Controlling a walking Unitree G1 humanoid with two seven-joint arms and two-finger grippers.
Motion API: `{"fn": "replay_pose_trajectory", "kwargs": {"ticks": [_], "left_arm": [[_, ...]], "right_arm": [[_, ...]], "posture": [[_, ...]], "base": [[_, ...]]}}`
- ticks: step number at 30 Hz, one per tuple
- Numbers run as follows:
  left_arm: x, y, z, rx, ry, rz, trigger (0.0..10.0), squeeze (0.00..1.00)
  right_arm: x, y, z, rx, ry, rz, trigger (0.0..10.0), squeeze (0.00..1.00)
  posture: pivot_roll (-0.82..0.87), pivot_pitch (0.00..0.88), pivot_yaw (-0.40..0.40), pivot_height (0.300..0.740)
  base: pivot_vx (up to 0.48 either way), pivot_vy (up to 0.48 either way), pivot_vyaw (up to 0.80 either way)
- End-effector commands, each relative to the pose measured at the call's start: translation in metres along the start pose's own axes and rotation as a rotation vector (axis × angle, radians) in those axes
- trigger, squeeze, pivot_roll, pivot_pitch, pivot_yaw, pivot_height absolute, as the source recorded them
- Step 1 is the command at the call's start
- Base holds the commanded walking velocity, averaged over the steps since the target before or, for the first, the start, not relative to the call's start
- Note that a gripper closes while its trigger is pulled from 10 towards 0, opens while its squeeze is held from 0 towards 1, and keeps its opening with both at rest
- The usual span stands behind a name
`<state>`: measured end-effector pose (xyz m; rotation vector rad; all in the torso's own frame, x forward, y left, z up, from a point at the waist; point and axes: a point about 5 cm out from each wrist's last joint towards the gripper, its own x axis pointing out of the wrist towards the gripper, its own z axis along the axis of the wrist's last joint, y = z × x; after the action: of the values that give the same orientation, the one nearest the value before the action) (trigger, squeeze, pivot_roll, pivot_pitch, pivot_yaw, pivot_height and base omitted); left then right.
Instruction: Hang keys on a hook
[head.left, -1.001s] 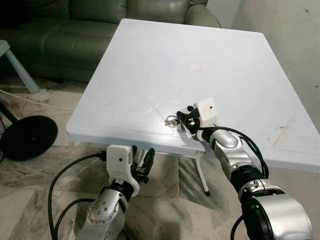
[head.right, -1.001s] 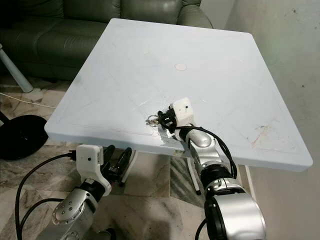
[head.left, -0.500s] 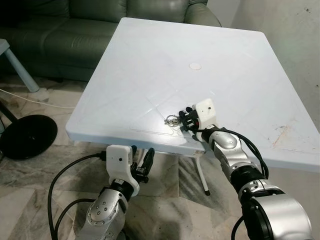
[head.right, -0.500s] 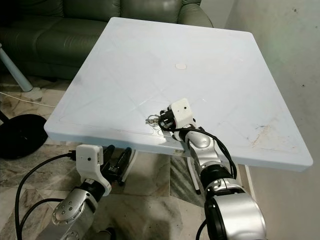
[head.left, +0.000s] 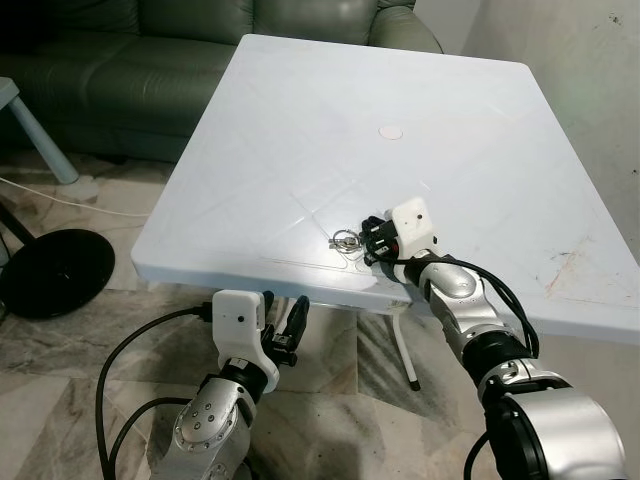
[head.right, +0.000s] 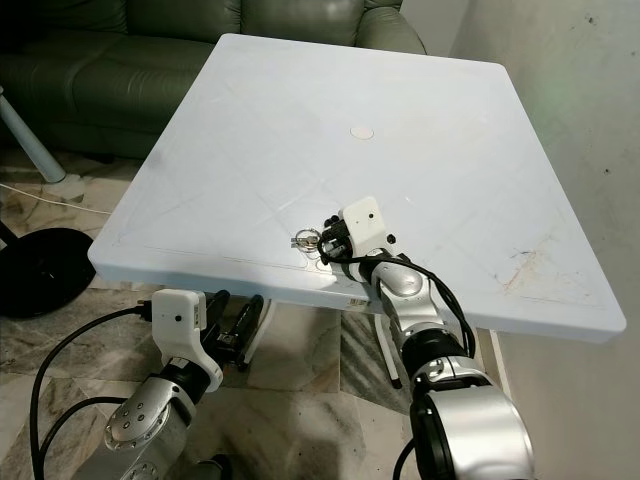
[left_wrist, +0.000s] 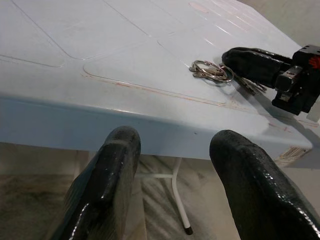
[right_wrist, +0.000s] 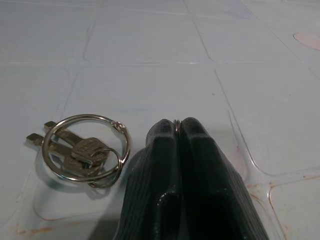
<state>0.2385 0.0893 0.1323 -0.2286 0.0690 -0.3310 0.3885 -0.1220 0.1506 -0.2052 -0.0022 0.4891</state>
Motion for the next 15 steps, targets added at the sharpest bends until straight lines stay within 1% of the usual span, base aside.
{"fn": "replay_pose_trajectory", "kwargs": {"ticks": [1,6,7,8,9,14,15], "left_arm": [[-0.0012,-0.0055,0.0010,-0.015,-0.006,-0.007,10.0,0.00],[-0.0014,-0.0060,0.0010,-0.015,-0.005,-0.007,10.0,0.00],[-0.0015,-0.0060,0.0009,-0.016,-0.005,-0.007,10.0,0.00],[-0.0017,-0.0060,0.0008,-0.015,-0.004,-0.006,10.0,0.00],[-0.0017,-0.0060,0.0008,-0.015,-0.004,-0.006,10.0,0.00],[-0.0012,-0.0057,0.0008,-0.014,-0.004,-0.004,10.0,0.00],[-0.0005,-0.0051,0.0009,-0.014,-0.005,-0.001,10.0,0.00]], "right_arm": [[-0.0026,-0.0024,-0.0059,0.017,0.029,-0.003,10.0,0.00],[-0.0025,-0.0029,-0.0056,0.013,0.027,-0.011,10.0,0.00],[-0.0025,-0.0030,-0.0055,0.018,0.025,-0.014,5.1,0.00],[-0.0024,-0.0040,-0.0048,0.010,0.023,-0.031,2.7,0.00],[-0.0023,-0.0044,-0.0044,0.007,0.021,-0.039,0.0,0.00],[-0.0014,-0.0035,-0.0003,0.026,-0.010,-0.022,0.0,0.00],[-0.0009,-0.0054,0.0019,0.056,-0.021,-0.033,0.0,0.00]], "posture": [[0.35,0.218,-0.086,0.736],[0.36,0.214,-0.086,0.736],[0.36,0.214,-0.086,0.736],[0.36,0.213,-0.086,0.736],[0.36,0.213,-0.086,0.736],[0.36,0.208,-0.088,0.736],[0.36,0.201,-0.089,0.736]], "base": [[0.000,0.000,0.00],[0.000,0.000,0.00],[0.000,0.000,0.00],[0.000,0.000,0.00],[0.000,0.000,0.00],[0.000,0.000,0.00],[0.000,0.000,0.00]]}}
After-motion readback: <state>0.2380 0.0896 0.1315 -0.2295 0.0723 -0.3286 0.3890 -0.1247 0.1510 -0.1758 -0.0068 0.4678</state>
